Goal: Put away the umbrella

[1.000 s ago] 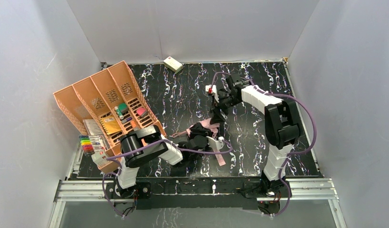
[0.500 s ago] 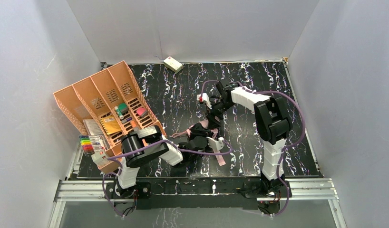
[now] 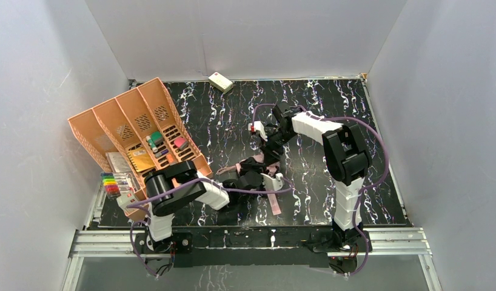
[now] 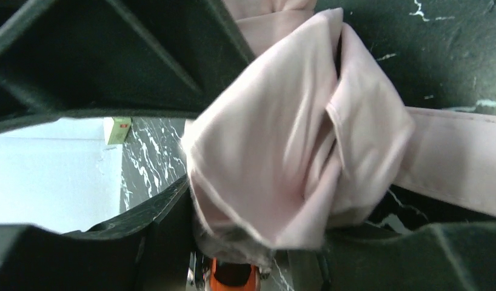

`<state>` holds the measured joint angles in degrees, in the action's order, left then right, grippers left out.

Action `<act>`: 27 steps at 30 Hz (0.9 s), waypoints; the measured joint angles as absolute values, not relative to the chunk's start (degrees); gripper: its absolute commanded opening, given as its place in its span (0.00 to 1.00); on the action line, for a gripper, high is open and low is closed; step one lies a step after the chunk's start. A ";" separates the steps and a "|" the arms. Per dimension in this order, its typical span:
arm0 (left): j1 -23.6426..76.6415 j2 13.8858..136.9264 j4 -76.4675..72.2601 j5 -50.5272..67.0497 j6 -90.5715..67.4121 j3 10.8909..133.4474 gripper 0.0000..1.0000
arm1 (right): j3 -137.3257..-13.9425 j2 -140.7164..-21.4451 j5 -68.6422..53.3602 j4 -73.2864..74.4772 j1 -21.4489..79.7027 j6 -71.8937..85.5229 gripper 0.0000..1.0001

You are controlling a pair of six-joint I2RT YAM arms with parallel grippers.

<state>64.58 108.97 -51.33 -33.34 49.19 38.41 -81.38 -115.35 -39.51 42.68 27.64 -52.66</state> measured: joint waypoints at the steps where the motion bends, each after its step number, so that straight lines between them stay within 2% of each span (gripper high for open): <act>1: 64.58 108.14 -50.26 -33.19 48.58 38.26 0.54 | -81.14 -115.31 -39.48 42.30 27.77 -52.25 0.25; 12: 65.12 87.05 -24.47 -33.08 31.33 35.14 0.58 | -72.47 -109.62 -35.24 29.61 27.77 -45.28 0.17; 16: 65.12 77.56 -17.67 -33.21 24.10 34.65 0.68 | -69.06 -107.15 -30.63 23.29 28.27 -44.05 0.17; 19: 64.84 71.94 -15.44 -33.10 20.75 33.91 0.69 | -65.47 -104.64 -26.81 18.09 29.30 -43.59 0.17; 23: 61.56 68.93 -12.60 -29.91 16.86 34.79 0.70 | -59.22 -100.68 -21.67 10.72 31.57 -43.38 0.17; 27: 52.77 68.93 -11.09 -22.70 13.02 36.47 0.71 | -53.12 -97.32 -16.49 3.01 34.15 -43.00 0.16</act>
<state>52.77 68.93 -11.09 -22.70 13.02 36.47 -53.12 -97.32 -16.49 3.01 34.15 -43.00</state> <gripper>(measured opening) 0.697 0.524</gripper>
